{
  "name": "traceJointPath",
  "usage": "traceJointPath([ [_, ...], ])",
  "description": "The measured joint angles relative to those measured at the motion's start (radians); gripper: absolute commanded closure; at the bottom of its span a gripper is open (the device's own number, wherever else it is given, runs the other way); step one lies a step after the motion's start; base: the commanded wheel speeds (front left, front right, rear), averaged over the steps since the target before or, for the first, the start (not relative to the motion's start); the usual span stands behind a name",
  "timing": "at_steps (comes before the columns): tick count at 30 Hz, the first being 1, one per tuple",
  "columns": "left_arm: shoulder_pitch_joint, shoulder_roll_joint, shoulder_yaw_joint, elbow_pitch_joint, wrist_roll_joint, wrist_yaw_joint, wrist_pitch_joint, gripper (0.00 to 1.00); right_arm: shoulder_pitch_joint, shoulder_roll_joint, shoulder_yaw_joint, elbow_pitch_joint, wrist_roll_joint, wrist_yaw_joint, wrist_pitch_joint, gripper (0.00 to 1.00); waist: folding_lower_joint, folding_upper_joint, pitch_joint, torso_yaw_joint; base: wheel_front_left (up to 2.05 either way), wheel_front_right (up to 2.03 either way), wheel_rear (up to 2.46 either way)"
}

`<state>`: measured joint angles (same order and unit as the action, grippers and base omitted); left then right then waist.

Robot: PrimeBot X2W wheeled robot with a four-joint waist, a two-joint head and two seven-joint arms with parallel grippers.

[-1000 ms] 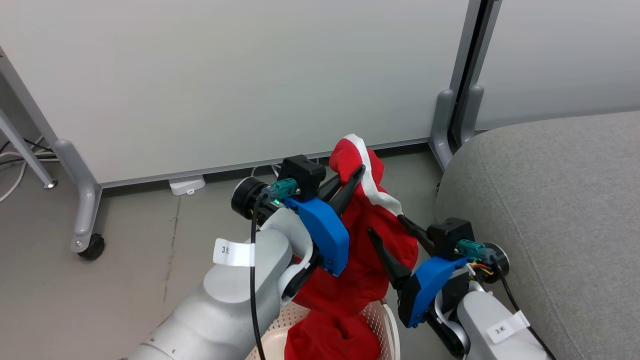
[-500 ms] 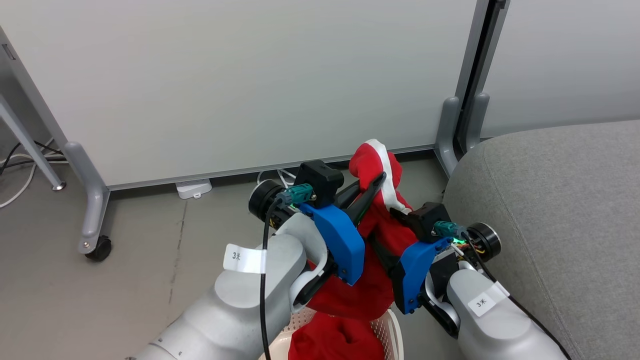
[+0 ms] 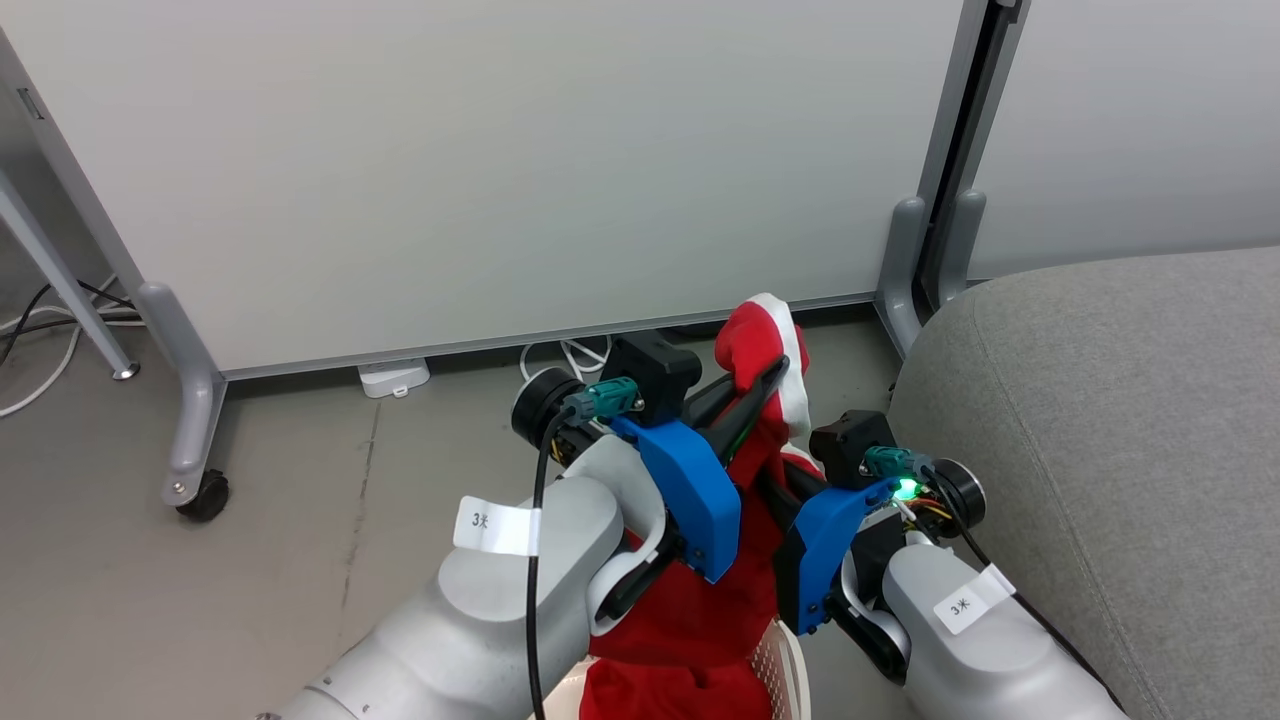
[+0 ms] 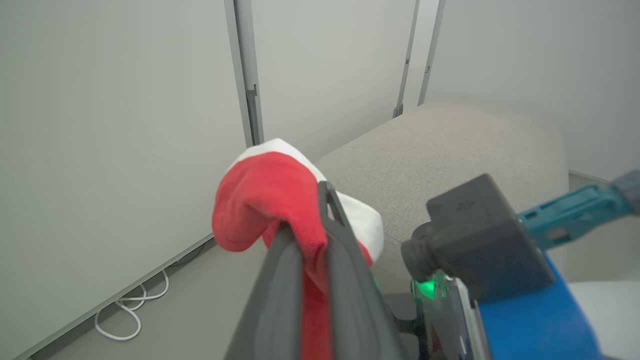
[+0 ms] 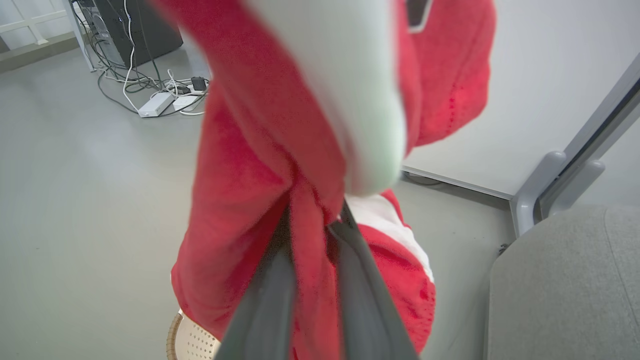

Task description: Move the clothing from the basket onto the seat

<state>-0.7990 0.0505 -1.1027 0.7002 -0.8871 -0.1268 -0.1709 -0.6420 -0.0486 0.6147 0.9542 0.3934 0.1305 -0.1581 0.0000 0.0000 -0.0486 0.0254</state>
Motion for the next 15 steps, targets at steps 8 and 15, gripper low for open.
traceJointPath([
  [8, -0.006, 0.000, 0.000, 0.045, -0.003, 0.004, -0.017, 1.00, -0.010, 0.000, 0.055, 0.022, 0.070, 0.000, -0.038, 1.00, 0.0000, 0.0000, 0.002, -0.015, 0.00, 0.00, 0.00],
  [15, -0.010, 0.000, 0.000, 0.070, -0.011, 0.004, -0.025, 1.00, -0.024, 0.000, 0.078, 0.035, 0.102, 0.000, -0.056, 1.00, 0.0000, 0.0000, 0.006, -0.025, 0.00, 0.00, 0.00],
])
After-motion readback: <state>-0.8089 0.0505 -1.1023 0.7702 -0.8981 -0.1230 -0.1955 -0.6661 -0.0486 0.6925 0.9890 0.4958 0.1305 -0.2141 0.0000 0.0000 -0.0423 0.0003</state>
